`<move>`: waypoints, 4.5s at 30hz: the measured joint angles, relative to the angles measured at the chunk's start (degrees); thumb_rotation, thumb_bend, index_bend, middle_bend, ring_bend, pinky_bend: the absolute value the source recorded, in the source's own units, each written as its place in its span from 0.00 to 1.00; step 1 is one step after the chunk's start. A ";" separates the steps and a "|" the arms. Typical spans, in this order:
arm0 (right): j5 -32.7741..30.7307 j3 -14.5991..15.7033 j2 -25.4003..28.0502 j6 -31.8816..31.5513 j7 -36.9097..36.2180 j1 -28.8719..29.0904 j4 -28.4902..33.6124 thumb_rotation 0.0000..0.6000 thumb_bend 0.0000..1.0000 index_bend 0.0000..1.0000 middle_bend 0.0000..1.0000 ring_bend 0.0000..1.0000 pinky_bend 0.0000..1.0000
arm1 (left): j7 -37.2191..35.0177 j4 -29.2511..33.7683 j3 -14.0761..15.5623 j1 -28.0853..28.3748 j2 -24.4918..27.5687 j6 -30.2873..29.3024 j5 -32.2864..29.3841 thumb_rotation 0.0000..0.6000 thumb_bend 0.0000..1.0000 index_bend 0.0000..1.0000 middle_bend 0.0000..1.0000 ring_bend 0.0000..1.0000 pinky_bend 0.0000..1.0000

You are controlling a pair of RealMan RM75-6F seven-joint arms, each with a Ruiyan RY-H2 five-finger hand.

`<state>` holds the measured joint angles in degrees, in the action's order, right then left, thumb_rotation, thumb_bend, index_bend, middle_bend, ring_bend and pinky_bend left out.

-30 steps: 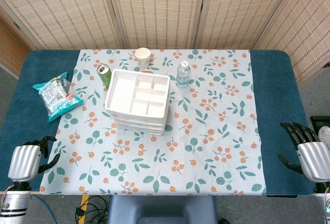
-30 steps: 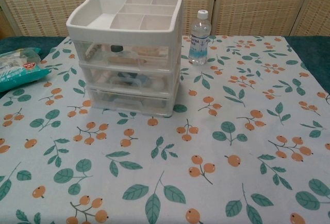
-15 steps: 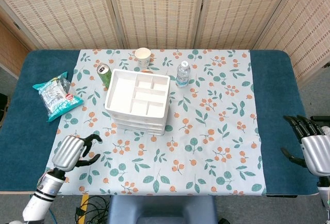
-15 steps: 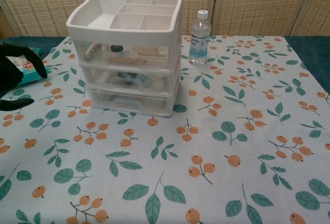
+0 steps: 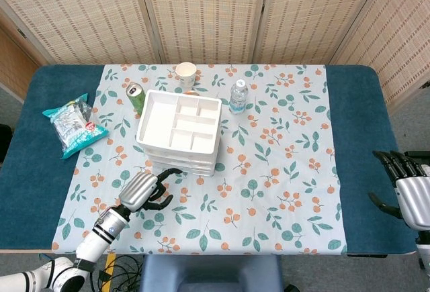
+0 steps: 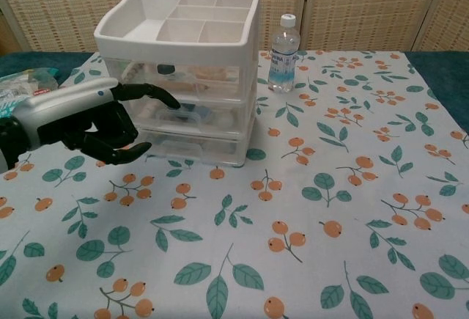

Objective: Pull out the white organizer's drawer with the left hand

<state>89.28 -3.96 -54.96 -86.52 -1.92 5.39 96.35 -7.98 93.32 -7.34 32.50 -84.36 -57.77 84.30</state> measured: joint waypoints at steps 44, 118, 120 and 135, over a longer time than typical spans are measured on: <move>-0.97 0.07 0.04 -0.26 -0.46 -0.94 -0.54 1.00 0.25 0.11 0.18 0.16 0.18 | -9.73 -7.64 -1.90 1.12 -10.63 -2.43 -5.86 1.00 0.43 0.08 0.94 0.92 1.00; -1.56 -0.05 -0.45 0.46 -1.16 -1.11 -1.44 1.00 0.25 0.11 0.18 0.16 0.18 | -17.87 -7.18 1.06 0.03 -11.82 -4.74 -2.26 1.00 0.43 0.08 0.93 0.92 1.00; -1.56 -0.04 -0.43 0.41 -1.16 -1.15 -1.40 1.00 0.25 0.11 0.18 0.16 0.18 | -17.86 -6.92 1.27 -0.17 -11.59 -4.76 -2.26 1.00 0.43 0.07 0.93 0.92 1.00; -1.44 -0.02 -0.34 0.64 -0.99 -0.98 -1.19 1.00 0.25 0.11 0.18 0.16 0.18 | -16.10 -3.48 3.07 -2.56 -8.08 -8.04 -0.28 1.00 0.43 0.07 0.92 0.92 1.00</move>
<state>87.84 -3.98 -55.29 -85.87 -2.91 4.41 95.16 -24.08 89.84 -4.27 29.94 -92.44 -65.81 84.02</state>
